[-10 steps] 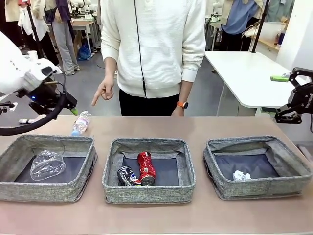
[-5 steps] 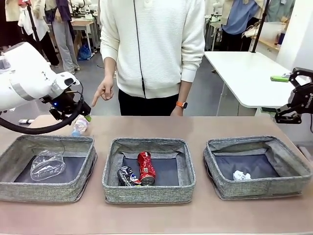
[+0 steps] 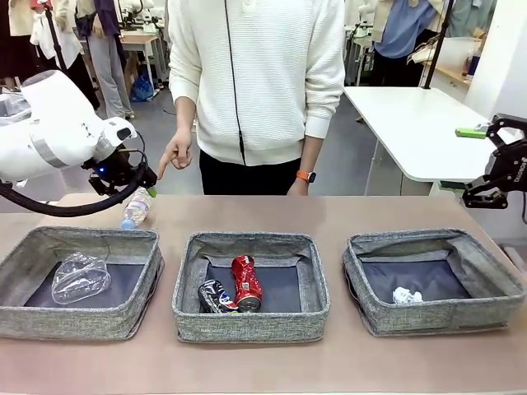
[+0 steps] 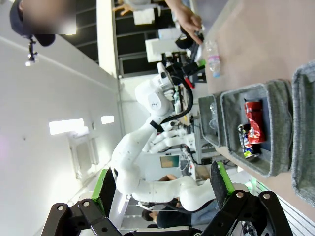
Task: Sort the waste into the appropriate baskets.
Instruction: Pick up the waste item pointed out by the person.
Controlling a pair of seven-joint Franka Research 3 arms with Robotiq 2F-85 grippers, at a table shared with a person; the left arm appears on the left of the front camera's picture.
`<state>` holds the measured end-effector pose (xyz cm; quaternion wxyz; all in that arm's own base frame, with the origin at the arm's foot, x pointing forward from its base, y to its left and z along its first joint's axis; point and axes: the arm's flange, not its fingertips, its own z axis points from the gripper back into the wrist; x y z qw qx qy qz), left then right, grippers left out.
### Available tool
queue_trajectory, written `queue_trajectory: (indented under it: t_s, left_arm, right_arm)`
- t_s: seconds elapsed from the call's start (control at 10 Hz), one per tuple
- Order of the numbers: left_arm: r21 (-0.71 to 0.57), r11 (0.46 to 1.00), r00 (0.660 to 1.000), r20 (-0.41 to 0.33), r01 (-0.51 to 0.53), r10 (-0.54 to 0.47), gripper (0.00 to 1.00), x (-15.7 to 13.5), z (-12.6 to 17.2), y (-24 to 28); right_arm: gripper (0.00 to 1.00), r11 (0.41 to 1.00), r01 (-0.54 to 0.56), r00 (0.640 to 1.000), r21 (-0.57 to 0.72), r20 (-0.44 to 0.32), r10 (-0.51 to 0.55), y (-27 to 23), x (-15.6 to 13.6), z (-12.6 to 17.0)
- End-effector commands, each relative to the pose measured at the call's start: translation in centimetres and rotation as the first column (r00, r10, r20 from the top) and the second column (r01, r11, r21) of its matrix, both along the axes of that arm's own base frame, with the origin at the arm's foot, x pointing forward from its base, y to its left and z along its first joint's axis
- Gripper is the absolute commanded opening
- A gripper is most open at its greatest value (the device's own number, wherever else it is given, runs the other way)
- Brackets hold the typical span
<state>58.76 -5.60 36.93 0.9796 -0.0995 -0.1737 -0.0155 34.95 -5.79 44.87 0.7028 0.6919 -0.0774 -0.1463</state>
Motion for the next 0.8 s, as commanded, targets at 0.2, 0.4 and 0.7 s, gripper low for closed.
queue_trajectory:
  t_s: [0.2, 0.4, 0.7]
  left_arm:
    - [0.148, 0.988, 0.997, 0.066, -0.051, 0.042, 1.0, 1.4, -2.4, 1.2]
    - [0.151, 0.988, 0.998, 0.04, -0.044, 0.038, 1.0, 1.7, -3.7, 1.2]
    - [0.135, 0.99, 0.999, -0.001, -0.048, 0.048, 1.0, 2.2, -4.9, 1.2]
  right_arm:
    - [1.0, 1.0, 0.0, 1.0, 0.015, 0.009, 0.0, -0.1, 0.0, 0.3]
    - [1.0, 1.0, 0.0, 1.0, 0.015, 0.009, 0.0, -0.1, 0.0, 0.3]
    - [1.0, 1.0, 0.0, 1.0, 0.015, 0.009, 0.0, -0.1, 0.0, 0.3]
